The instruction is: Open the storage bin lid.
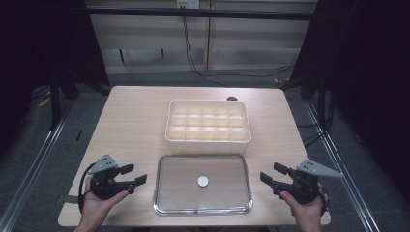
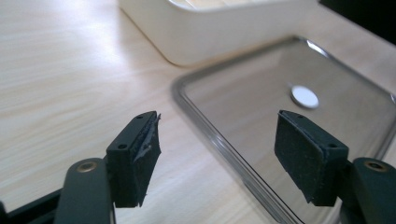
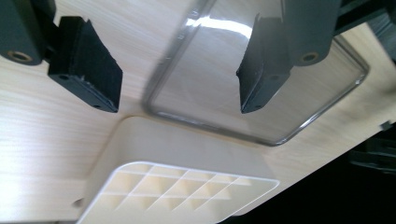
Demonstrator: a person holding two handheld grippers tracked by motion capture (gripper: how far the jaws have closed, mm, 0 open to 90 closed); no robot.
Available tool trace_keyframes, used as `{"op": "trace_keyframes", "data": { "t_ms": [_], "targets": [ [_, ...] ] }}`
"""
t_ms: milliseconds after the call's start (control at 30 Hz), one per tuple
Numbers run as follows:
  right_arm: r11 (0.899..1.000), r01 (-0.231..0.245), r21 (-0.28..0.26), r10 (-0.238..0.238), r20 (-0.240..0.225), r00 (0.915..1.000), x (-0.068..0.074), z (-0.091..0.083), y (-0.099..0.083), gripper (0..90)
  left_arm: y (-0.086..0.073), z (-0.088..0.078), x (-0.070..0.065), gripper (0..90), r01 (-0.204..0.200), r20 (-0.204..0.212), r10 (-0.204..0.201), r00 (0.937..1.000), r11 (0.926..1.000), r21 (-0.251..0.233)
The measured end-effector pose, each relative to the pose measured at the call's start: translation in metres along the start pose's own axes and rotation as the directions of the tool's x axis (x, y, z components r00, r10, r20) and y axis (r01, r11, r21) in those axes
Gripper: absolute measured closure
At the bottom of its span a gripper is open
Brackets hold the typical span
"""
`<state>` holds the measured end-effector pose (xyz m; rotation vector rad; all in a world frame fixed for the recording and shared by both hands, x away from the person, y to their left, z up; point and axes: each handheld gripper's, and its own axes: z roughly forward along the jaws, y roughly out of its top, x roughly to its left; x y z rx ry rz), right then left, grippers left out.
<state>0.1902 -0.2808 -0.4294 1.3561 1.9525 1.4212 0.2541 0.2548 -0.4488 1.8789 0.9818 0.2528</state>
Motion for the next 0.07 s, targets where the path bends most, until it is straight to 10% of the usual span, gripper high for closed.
{"op": "trace_keyframes", "data": {
  "t_ms": [67],
  "targets": [
    [1.0, -0.018, -0.019, 0.018, 0.025, 0.9995, -0.0073, -0.0075, -0.0013, 27.9, 0.001, -0.0019, 0.0034, 27.7, 0.009, 0.005, -0.008, 1.0, 0.9996, -0.027]
  ]
}}
